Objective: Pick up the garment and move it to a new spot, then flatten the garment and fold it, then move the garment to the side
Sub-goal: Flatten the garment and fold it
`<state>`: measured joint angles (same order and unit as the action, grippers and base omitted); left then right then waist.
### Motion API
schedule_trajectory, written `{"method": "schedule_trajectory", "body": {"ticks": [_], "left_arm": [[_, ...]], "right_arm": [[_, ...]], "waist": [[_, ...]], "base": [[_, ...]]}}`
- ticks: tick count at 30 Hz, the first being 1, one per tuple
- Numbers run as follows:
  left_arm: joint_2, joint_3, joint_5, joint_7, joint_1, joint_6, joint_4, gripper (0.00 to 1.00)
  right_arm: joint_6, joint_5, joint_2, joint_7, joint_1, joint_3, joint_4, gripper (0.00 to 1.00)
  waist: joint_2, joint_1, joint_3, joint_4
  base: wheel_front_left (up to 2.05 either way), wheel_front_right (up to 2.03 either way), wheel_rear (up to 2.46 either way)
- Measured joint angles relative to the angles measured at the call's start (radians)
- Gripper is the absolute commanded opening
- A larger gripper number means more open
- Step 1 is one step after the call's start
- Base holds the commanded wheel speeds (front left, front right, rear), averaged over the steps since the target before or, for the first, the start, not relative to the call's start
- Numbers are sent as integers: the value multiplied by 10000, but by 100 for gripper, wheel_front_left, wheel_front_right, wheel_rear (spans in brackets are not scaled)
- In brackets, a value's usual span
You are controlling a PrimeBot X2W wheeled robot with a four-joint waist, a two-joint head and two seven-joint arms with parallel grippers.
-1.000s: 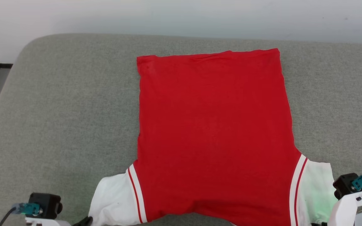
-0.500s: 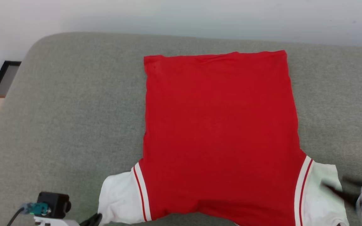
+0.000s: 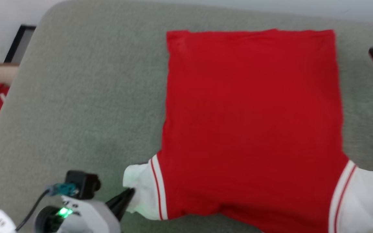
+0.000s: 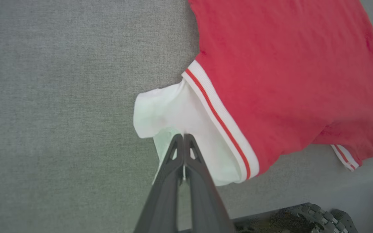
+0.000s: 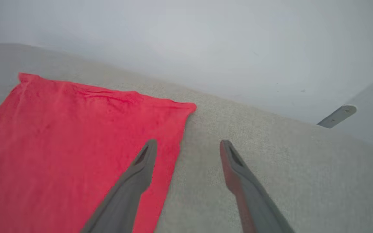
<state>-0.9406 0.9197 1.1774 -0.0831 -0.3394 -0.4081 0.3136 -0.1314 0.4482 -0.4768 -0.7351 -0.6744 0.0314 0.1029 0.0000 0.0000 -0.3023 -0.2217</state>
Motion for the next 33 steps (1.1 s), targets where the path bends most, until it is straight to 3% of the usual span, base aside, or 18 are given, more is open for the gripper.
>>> {"method": "schedule_trajectory", "body": {"ticks": [5,10,16,24,25,26,33], "left_arm": [[694,247,-263,-226,-672,523,-514,0],[1298,470,-458,-378,-1196,1039,-1087,0],[1868,671,-581,-397,-1531,1521,-1684,0],[2220,796,-600,-382,-1704,1881,-2184,0],[2236,800,-598,-383,-1708,1889,-2228,0],[2249,796,-593,-382,-1712,1898,-2276,0],[2286,713,-495,-303,-1723,1969,-2579,0]], "right_arm": [[0,-326,-221,884,-1677,431,2673,100],[0,-520,-184,1104,-2939,548,4824,100],[0,-1062,-38,602,-3999,337,6815,100],[13,-1764,35,-575,-5343,-199,8376,100],[13,-1889,31,-825,-5484,-173,8512,91],[13,-2050,27,-1057,-5616,-182,8633,0],[0,-2539,226,-1413,-5694,-12,8698,0]], "waist": [[0,0,-520,-499],[0,0,-1003,-1075],[0,0,-1557,-1700],[0,0,-2046,-2328],[0,0,-2078,-2373],[0,0,-2102,-2403],[0,-1,-1971,-2236]], "base": [[0,0,0],[0,0,0],[0,0,0],[0,0,0],[0,0,0],[0,0,0],[0,0,0]]}}
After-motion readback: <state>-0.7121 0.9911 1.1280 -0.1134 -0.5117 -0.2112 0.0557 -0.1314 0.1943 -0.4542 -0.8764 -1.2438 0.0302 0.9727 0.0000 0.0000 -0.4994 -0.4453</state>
